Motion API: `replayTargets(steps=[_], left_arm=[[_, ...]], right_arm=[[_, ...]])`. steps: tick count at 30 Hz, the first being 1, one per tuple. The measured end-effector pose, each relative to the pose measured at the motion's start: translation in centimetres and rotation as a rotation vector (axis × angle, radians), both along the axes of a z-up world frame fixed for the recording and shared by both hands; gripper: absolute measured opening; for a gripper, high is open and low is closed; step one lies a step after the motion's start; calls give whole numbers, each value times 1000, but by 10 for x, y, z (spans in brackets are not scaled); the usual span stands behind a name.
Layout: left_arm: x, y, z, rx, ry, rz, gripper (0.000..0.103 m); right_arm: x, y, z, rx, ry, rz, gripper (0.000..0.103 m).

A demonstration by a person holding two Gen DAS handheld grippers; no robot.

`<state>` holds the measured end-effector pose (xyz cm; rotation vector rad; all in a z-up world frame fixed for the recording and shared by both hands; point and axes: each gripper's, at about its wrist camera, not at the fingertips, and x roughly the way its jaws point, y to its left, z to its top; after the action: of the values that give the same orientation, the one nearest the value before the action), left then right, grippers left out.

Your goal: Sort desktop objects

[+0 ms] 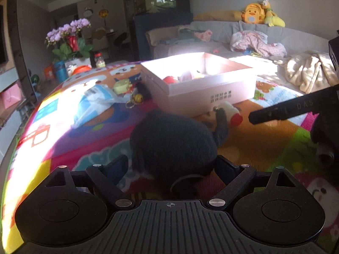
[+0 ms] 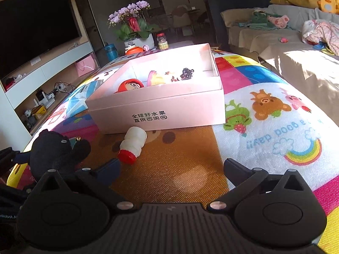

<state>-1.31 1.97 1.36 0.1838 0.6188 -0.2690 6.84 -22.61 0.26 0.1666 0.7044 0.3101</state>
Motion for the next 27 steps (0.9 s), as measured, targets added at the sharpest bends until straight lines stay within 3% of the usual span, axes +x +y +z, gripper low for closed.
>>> replayTargets(steps=[4, 8, 12, 18, 22, 27], left_arm=[[-8, 16, -1, -19, 73, 12, 94], [-6, 21, 25, -95, 29, -31, 99], [20, -9, 39, -45, -1, -47, 100], [45, -40, 25, 102, -10, -36, 100], [35, -7, 32, 64, -21, 32, 101], [20, 44, 44, 39, -68, 182, 102]], right_arm=[[0, 0, 0, -5, 0, 0, 103], [1, 1, -1, -12, 3, 1, 103], [1, -3, -1, 21, 7, -8, 103], [1, -12, -2, 71, 9, 4, 103], [0, -11, 0, 74, 12, 18, 103], [-1, -3, 4, 57, 0, 82, 103]])
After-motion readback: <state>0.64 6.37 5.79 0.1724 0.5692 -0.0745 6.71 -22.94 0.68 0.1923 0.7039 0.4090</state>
